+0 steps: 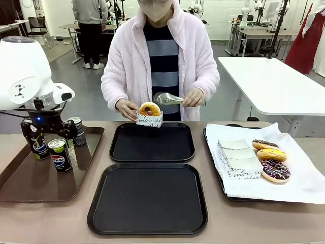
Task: Set up donuts and drinks on trays.
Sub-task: Pick up one Pepsi coke and place it on the Flat Tray.
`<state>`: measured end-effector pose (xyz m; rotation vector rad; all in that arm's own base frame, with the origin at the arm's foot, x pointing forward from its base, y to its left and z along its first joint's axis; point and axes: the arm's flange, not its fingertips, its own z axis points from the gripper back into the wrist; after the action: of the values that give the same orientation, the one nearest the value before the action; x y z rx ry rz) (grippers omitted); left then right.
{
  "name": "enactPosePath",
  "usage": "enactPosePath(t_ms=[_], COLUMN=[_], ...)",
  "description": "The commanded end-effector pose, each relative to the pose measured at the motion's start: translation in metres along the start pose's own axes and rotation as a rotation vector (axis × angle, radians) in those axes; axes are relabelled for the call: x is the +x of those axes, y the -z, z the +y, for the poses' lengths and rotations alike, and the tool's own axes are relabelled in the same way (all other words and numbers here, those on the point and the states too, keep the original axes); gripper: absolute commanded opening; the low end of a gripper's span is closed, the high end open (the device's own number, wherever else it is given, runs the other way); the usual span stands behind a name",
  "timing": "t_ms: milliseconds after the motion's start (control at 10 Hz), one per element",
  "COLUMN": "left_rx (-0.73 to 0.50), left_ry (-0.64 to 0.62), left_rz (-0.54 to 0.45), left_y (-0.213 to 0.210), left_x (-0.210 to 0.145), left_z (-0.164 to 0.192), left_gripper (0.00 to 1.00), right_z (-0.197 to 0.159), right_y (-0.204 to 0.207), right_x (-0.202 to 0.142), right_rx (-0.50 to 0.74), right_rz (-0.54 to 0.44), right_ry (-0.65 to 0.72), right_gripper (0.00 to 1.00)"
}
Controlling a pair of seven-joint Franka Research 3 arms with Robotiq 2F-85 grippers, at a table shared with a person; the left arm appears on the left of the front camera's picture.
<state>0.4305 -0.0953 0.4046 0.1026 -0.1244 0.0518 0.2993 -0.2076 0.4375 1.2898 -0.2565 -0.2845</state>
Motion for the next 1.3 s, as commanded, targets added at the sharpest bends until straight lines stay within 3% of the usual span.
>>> enactPosePath(t_ms=[0, 300, 400, 500, 600, 700, 800, 1000, 1200], left_rx=[0.014, -0.029, -0.059, -0.068, -0.079, -0.083, -0.082, -0.083, -0.075], left_ry=[-0.034, -0.055, -0.063, -0.061, -0.062, -0.068, -0.076, -0.089, -0.075], left_rz=[0.004, 0.015, 0.012, 0.016, 0.023, 0.034, 0.049, 0.055, 0.046], left_y=[0.012, 0.024, 0.025, 0.024, 0.023, 0.021, 0.02, 0.013, -0.03], left_x=[0.01, 0.011, 0.011, 0.012, 0.011, 0.012, 0.012, 0.011, -0.005], left_z=[-0.002, 0.004, 0.007, 0.007, 0.008, 0.007, 0.007, 0.007, 0.004], left_gripper=[1.0, 1.0, 0.88, 0.48, 0.35, 0.41, 0.0, 0.0, 0.03], right_z=[-0.001, -0.001, -0.001, -0.001, -0.001, -0.001, -0.001, -0.001, -0.001], right_y=[0.0, 0.0, 0.0, 0.0, 0.0, 0.0, 0.0, 0.0, 0.0], right_x=[0.002, 0.002, 0.002, 0.002, 0.002, 0.002, 0.002, 0.002, 0.002], right_rx=[0.024, 0.024, 0.024, 0.024, 0.024, 0.024, 0.024, 0.024, 0.024], right_rz=[-0.007, -0.007, -0.007, -0.007, -0.007, -0.007, -0.007, -0.007, -0.007], right_ry=[-0.011, -0.011, -0.011, -0.011, -0.011, -0.011, -0.011, -0.011, -0.011], right_gripper=[1.0, 1.0, 1.0, 1.0, 1.0, 1.0, 1.0, 1.0, 1.0])
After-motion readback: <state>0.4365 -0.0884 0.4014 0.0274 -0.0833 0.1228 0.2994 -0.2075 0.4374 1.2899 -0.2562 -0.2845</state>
